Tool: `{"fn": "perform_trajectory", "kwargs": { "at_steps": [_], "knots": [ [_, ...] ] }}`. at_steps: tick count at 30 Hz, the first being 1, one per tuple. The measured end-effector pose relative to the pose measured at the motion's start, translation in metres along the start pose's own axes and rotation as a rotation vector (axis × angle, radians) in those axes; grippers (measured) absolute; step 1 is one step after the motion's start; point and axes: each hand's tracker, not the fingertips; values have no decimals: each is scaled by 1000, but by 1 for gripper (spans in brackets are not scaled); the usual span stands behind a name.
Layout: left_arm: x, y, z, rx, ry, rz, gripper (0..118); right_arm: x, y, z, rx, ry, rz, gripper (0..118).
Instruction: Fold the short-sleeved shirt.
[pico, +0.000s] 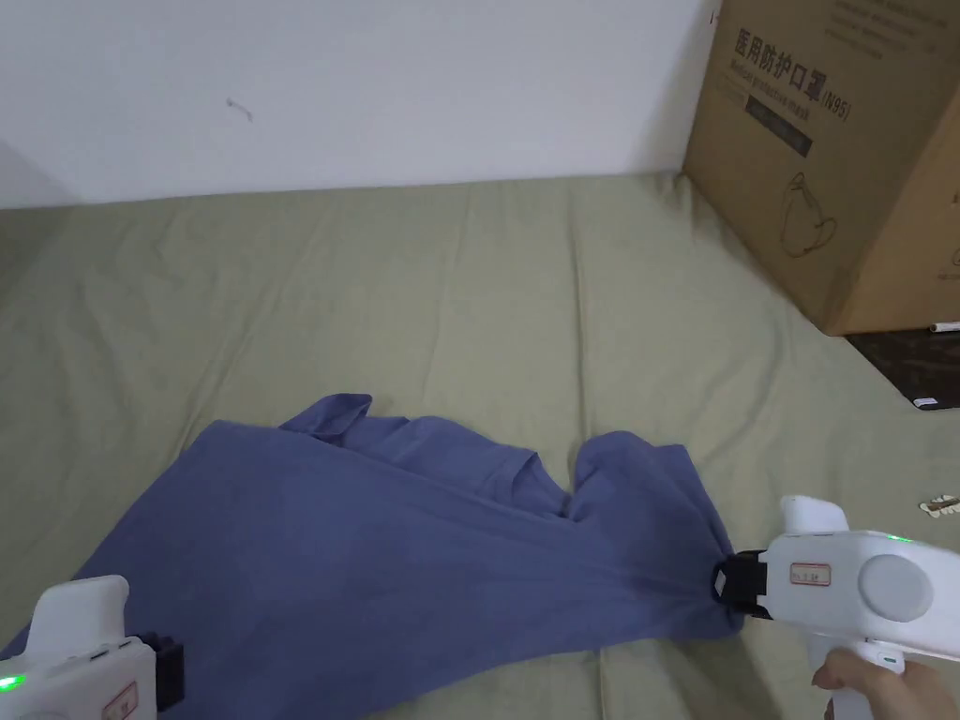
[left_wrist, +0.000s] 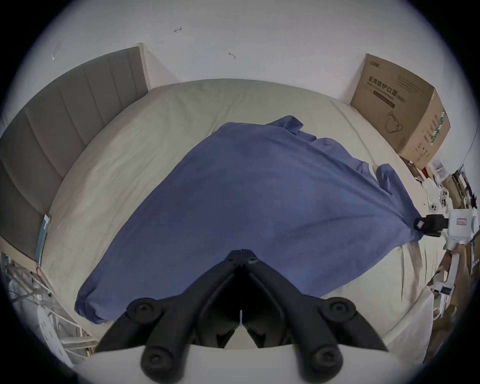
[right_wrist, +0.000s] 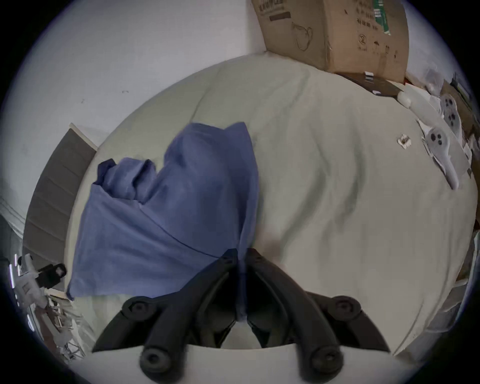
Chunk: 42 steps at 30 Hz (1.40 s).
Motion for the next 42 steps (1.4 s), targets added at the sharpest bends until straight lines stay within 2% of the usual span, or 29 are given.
{"fn": "perform_trajectory", "kwargs": {
  "at_steps": [6,9,10,11,12,13,14,17,20,22,25,26,28,31,34,35,36,37,42],
  "knots": [
    [-14,59,-27,1,-33,3,0,-13,27,3,48,5,32,4],
    [-21,98,-53,103,-11,30,2,-16,29,-4,42,-14,57,4],
    [-22,115,-63,81,-2,27,13,-15,28,-7,36,-11,60,4],
    [-20,135,-68,73,-1,27,35,-13,26,-9,27,1,59,4],
    [-22,150,-79,68,-10,30,74,-15,24,-4,18,-4,51,4],
    [-24,163,-90,66,-12,36,99,-14,23,-4,5,-17,49,4],
    [-26,176,-102,69,-9,39,110,-13,20,-5,3,-26,52,4],
    [-35,204,-145,35,61,111,108,-5,16,-12,-10,-21,32,4],
    [-46,210,-185,-35,-11,183,108,-8,17,-10,-19,-16,18,4],
    [-43,212,-201,-33,-27,169,108,-8,17,-13,-30,-27,21,4],
    [-32,211,-224,-66,37,47,106,-13,17,-16,-48,-35,36,4],
    [-32,210,-232,-84,34,44,98,-14,17,-17,-52,-39,39,4],
    [-27,203,-242,-135,12,59,37,-12,16,-19,-57,-40,41,4],
    [-7,189,-234,-76,69,-41,32,-10,14,-20,-54,-37,18,4],
    [-13,191,-229,-83,43,6,29,0,10,-24,-49,-21,-20,4],
    [-12,193,-223,-93,40,20,24,0,10,-23,-49,-20,-26,4],
    [-15,194,-218,-99,-1,50,9,3,8,-20,-48,-22,-34,4],
    [-17,197,-213,-104,3,43,4,2,8,-18,-47,-23,-32,4],
    [-18,208,-165,-63,-26,2,4,-4,14,-4,-14,-17,-28,4]
  ]
}}
